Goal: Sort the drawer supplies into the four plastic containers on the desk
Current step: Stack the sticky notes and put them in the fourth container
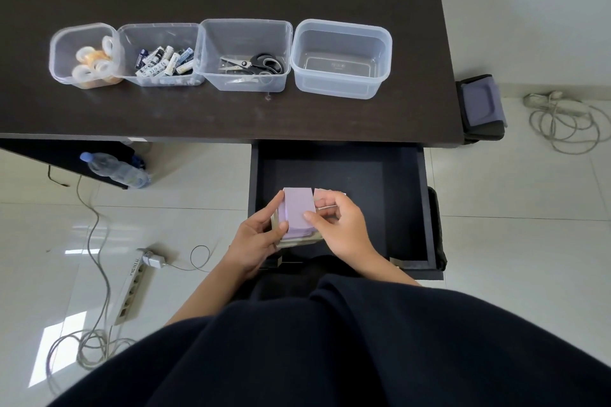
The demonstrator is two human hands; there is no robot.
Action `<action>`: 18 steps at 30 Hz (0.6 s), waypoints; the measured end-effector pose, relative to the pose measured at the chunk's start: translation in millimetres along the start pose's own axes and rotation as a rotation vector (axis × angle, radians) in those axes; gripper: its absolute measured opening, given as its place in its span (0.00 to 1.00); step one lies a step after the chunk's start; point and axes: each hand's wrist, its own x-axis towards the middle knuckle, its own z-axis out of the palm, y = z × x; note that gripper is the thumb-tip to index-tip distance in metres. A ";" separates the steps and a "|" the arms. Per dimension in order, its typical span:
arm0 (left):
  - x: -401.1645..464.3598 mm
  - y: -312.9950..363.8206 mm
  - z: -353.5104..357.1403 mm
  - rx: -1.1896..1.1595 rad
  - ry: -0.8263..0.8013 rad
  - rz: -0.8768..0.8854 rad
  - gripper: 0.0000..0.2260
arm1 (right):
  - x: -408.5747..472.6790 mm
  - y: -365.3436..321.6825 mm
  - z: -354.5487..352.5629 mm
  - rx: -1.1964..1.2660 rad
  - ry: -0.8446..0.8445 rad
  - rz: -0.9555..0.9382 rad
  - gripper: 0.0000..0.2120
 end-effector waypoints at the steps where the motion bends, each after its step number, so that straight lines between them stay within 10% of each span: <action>1: -0.4 -0.4 0.1 -0.001 -0.003 0.005 0.24 | 0.5 1.4 0.6 -0.027 -0.014 0.004 0.17; 18: -6.5 2.7 5.9 0.052 0.001 -0.036 0.24 | -3.7 1.5 7.5 0.143 -0.176 0.172 0.17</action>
